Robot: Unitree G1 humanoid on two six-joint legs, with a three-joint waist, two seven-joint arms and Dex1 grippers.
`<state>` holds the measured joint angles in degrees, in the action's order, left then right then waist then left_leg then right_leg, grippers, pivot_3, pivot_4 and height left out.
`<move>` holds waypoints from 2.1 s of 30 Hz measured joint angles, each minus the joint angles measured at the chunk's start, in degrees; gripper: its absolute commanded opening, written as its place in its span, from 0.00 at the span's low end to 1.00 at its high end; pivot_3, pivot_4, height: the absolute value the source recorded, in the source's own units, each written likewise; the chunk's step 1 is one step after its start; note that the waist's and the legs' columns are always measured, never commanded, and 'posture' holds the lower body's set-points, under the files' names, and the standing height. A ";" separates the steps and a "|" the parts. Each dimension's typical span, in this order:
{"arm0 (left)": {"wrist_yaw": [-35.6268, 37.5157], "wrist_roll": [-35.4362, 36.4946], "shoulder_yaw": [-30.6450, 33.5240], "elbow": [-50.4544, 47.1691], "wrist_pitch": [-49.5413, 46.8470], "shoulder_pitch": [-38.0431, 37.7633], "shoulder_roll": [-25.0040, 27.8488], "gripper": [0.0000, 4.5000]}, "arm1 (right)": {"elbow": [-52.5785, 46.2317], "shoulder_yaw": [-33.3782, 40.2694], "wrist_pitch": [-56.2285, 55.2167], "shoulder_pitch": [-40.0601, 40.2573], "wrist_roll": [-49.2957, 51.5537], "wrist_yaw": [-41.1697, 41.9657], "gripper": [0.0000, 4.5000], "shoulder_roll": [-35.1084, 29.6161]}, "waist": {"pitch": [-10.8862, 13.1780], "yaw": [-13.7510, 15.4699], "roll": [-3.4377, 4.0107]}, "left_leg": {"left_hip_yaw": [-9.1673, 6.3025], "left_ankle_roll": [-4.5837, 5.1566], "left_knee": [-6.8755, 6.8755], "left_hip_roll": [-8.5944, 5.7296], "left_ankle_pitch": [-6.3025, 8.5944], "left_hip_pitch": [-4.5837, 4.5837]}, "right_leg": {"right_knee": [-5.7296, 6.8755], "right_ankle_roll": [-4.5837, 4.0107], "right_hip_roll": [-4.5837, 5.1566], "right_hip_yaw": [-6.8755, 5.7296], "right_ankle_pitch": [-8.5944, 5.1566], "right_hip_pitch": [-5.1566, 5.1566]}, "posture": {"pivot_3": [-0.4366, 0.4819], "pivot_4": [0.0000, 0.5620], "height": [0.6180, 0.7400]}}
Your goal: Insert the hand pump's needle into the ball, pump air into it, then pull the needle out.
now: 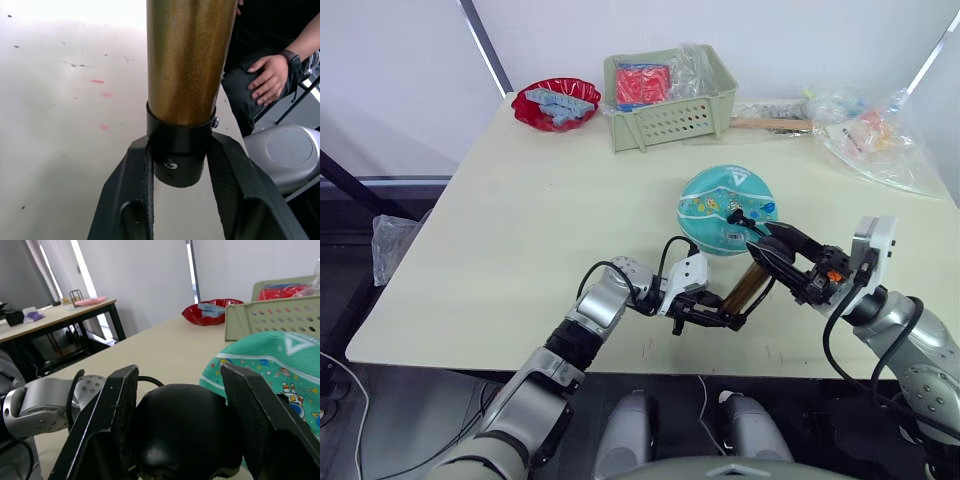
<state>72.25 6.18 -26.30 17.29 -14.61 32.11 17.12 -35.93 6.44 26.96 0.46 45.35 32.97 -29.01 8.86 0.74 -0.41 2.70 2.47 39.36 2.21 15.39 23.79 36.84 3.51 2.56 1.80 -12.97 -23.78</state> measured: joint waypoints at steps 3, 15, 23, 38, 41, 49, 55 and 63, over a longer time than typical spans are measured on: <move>-0.68 -0.43 -0.39 0.61 1.18 -0.53 -1.16 0.23 | -0.02 -0.67 -1.20 0.35 -1.59 2.11 0.47 -1.11 | 0.00 -0.01 0.00 | 0.00 0.00 0.00 0.00 0.00 0.00 | 0.00 0.00 0.00 0.00 0.00 0.00 | 0.48 0.27 0.98; -9.81 -6.82 -1.32 12.66 14.25 -0.74 -8.97 0.23 | 7.25 -1.92 -18.22 3.05 -15.86 15.70 0.47 -6.93 | 0.02 0.03 -0.05 | 0.02 0.00 0.06 -0.03 0.00 -0.05 | -0.02 0.02 0.00 0.00 0.00 0.08 | 0.48 0.27 0.98; -13.80 -9.25 -1.05 22.73 21.34 2.17 -14.97 0.23 | 12.29 0.63 -24.80 3.78 -15.90 20.43 0.47 -7.90 | 0.02 0.15 -0.08 | 0.04 0.00 0.19 -0.07 0.00 -0.06 | -0.05 0.07 0.05 0.11 0.04 0.17 | 0.48 0.27 0.98; -15.46 -10.65 -0.38 30.08 25.10 4.73 -18.67 0.23 | 13.24 5.59 -20.84 5.07 -11.60 21.51 0.47 -9.24 | 0.01 0.18 -0.14 | 0.62 0.04 0.29 -0.10 0.03 -0.13 | -0.03 0.24 0.06 1.08 0.17 -0.16 | 0.48 0.27 0.98; -15.47 -10.75 -0.32 31.36 25.29 5.48 -18.88 0.23 | 13.03 7.12 -18.52 4.72 -9.57 20.92 0.47 -10.20 | 0.02 0.06 -0.16 | 0.91 0.14 0.29 -0.10 0.09 -0.15 | -0.03 0.44 0.05 1.39 0.29 -0.30 | 0.48 0.27 0.98; -15.17 -10.93 -0.08 33.43 26.24 6.31 -19.00 0.23 | 11.01 12.69 -9.88 0.33 -0.32 19.59 0.47 -14.99 | 0.02 -0.03 -0.38 | 1.25 0.28 0.30 -0.10 0.17 -0.15 | -0.04 0.48 0.04 1.78 0.34 -0.46 | 0.48 0.27 0.98; -15.17 -10.95 0.33 33.96 26.24 6.69 -19.05 0.23 | 10.89 16.50 -3.56 -4.63 6.03 18.43 0.47 -19.32 | 0.01 -0.06 -0.41 | 1.03 0.28 0.30 -0.09 0.17 -0.09 | -0.03 0.49 0.00 1.58 0.35 -0.42 | 0.48 0.27 0.98; -15.61 -11.06 1.08 34.45 26.24 7.13 -19.05 0.23 | 11.25 21.80 6.96 -11.74 15.22 13.18 0.47 -26.27 | 0.01 -0.07 -0.41 | 0.84 0.28 0.28 -0.09 0.17 0.02 | -0.09 0.61 0.01 1.45 0.42 -0.43 | 0.48 0.27 0.98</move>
<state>56.64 -4.88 -25.22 51.74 11.62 39.24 -1.93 -24.68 28.24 33.92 -11.28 60.57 46.15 -55.28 8.87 0.67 -0.82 3.55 2.74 39.64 2.12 15.56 23.80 36.75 4.12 2.57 3.25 -12.55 -24.21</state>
